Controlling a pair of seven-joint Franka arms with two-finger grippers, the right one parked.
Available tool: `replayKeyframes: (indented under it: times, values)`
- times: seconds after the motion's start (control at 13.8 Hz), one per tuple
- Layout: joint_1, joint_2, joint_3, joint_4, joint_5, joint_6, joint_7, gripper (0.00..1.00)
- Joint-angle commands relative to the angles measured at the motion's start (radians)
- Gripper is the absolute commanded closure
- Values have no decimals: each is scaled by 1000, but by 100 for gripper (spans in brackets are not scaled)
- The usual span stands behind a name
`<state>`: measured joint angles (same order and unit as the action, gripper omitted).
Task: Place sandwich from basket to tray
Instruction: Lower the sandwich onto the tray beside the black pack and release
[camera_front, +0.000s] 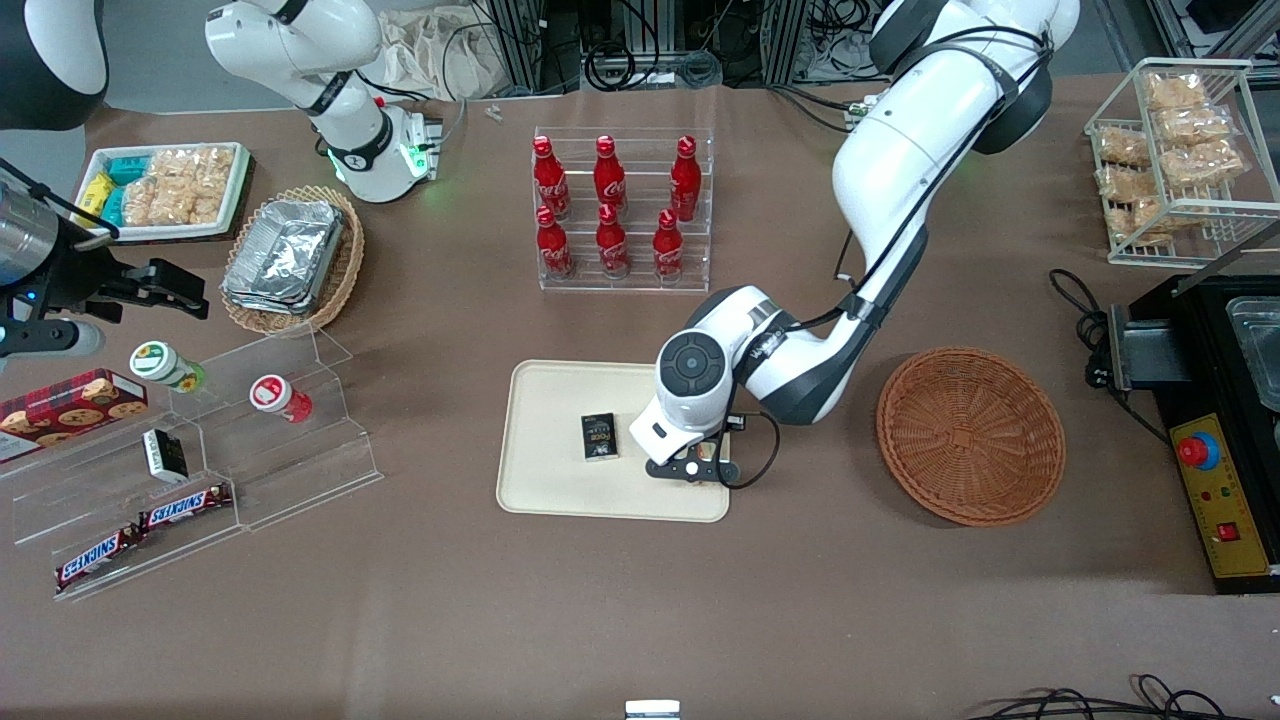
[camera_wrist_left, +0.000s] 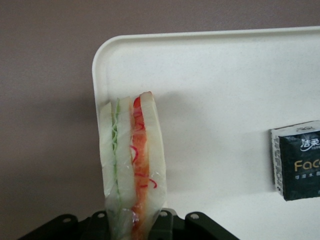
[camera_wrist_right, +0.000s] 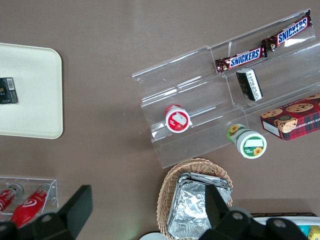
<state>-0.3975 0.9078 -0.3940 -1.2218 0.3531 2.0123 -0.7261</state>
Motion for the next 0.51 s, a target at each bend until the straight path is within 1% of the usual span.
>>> replayKeyframes:
  times: [0.0,0.07,0.14,0.22,0.29,0.36,0.43]
  values:
    - [-15,35,4,22,36,66,-3,94]
    - [-17,49,4,21,53,89,-27,78]
    - [-17,54,4,21,75,94,-35,42]
    - [-17,63,4,22,102,94,-38,0]
    - [-20,60,4,22,143,94,-38,0]
    - [-20,51,3,24,167,86,-42,0]
    - [-15,33,3,27,165,70,-42,0]
